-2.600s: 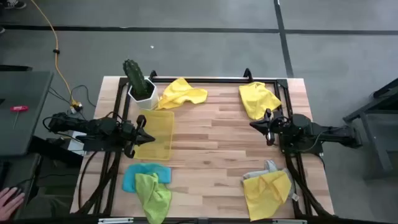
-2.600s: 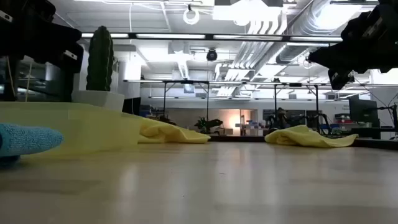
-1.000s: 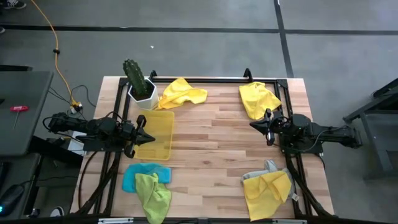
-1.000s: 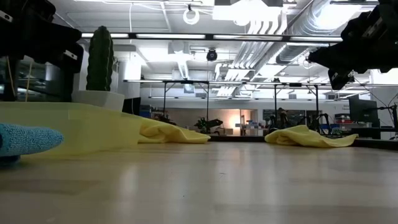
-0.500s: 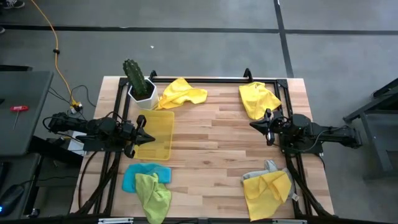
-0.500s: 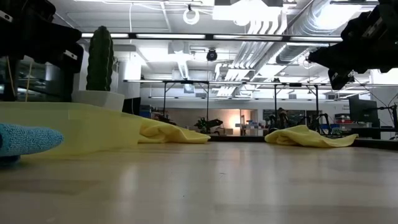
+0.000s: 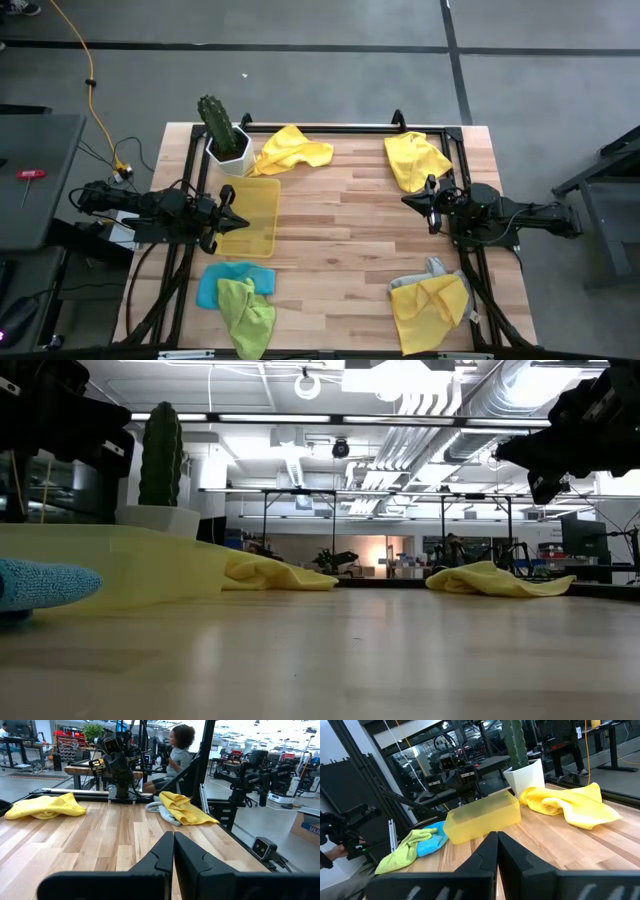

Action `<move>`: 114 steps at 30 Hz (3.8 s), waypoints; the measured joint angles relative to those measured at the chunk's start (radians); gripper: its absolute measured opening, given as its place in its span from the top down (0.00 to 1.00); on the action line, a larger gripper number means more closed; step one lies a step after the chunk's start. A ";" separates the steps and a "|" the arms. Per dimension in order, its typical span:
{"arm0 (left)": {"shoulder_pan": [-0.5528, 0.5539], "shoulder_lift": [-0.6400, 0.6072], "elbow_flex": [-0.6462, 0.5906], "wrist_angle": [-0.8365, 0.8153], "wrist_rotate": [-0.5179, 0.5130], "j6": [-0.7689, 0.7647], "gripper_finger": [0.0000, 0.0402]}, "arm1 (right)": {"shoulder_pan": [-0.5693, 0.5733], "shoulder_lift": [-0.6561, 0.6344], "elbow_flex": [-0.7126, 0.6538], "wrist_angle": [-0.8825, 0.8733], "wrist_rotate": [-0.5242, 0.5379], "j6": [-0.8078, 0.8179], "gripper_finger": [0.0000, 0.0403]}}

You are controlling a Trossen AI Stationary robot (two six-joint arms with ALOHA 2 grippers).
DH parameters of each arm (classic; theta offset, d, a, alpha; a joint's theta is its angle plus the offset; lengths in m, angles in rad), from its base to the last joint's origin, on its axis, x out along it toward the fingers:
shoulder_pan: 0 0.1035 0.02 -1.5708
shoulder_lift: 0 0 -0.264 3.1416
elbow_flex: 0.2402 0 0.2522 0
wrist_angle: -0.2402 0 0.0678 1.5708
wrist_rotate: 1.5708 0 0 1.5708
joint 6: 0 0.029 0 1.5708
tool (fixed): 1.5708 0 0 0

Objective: Fold microfiber towels

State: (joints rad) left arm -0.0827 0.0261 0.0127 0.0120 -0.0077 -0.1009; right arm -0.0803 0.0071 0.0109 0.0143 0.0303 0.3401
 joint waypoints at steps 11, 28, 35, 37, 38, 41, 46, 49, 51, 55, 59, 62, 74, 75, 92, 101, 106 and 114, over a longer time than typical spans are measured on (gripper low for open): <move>0.000 0.000 0.000 0.000 0.000 0.000 0.99 | 0.000 0.000 0.000 0.000 0.000 0.000 1.00; 0.000 0.000 0.000 0.000 0.000 0.000 0.99 | 0.000 0.000 0.000 0.000 0.000 0.000 1.00; 0.000 0.000 0.000 0.000 0.000 0.000 0.99 | 0.000 0.000 0.000 0.000 0.000 0.000 1.00; 0.000 0.000 0.000 0.000 0.000 0.000 0.99 | 0.000 0.000 0.000 0.000 0.000 0.000 1.00; 0.000 0.000 0.000 0.000 -0.001 0.000 0.99 | 0.000 0.000 0.000 0.000 0.000 0.000 1.00; 0.000 0.000 0.000 0.000 -0.002 0.000 0.99 | 0.000 0.000 0.000 0.000 0.000 0.000 1.00; 0.000 0.000 0.000 0.000 -0.004 0.000 0.99 | 0.000 0.000 0.000 0.000 0.000 0.000 1.00; 0.000 0.000 0.000 0.000 -0.004 0.000 0.99 | 0.000 0.000 0.000 0.000 0.000 0.000 1.00; 0.000 0.000 0.000 0.000 -0.004 0.000 0.99 | 0.000 0.000 0.000 0.000 0.000 0.000 1.00; 0.000 0.000 0.000 0.000 -0.004 0.000 0.99 | 0.000 0.000 0.000 0.000 0.000 0.000 1.00; 0.000 0.000 0.000 0.000 -0.004 0.000 0.99 | 0.000 0.000 0.000 0.000 0.000 0.000 1.00; 0.000 0.000 0.000 0.000 -0.004 0.000 0.99 | 0.000 0.000 0.000 0.000 0.000 0.000 1.00; 0.000 0.000 0.000 0.000 -0.004 0.000 0.99 | 0.000 0.000 0.000 0.000 0.000 0.000 1.00; 0.000 0.000 0.000 0.000 -0.004 0.000 0.99 | 0.000 0.000 0.000 0.000 0.000 0.000 1.00; 0.000 0.003 0.000 0.120 -0.136 -0.017 0.99 | 0.000 0.008 0.000 0.253 0.134 -0.052 1.00; 0.021 0.231 0.113 0.270 -0.246 0.011 0.99 | -0.010 0.216 0.134 0.295 0.368 -0.191 0.98; 0.093 0.492 0.302 0.193 -0.251 0.032 0.99 | -0.092 0.434 0.315 -0.058 0.597 -0.113 0.85; 0.201 0.800 0.497 0.112 -0.180 0.052 0.99 | -0.344 0.741 0.443 -0.375 0.549 0.153 0.55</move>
State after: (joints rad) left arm 0.1179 0.8260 0.5100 0.1244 -0.1881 -0.0485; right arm -0.4240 0.7485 0.4540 -0.3604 0.5796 0.4926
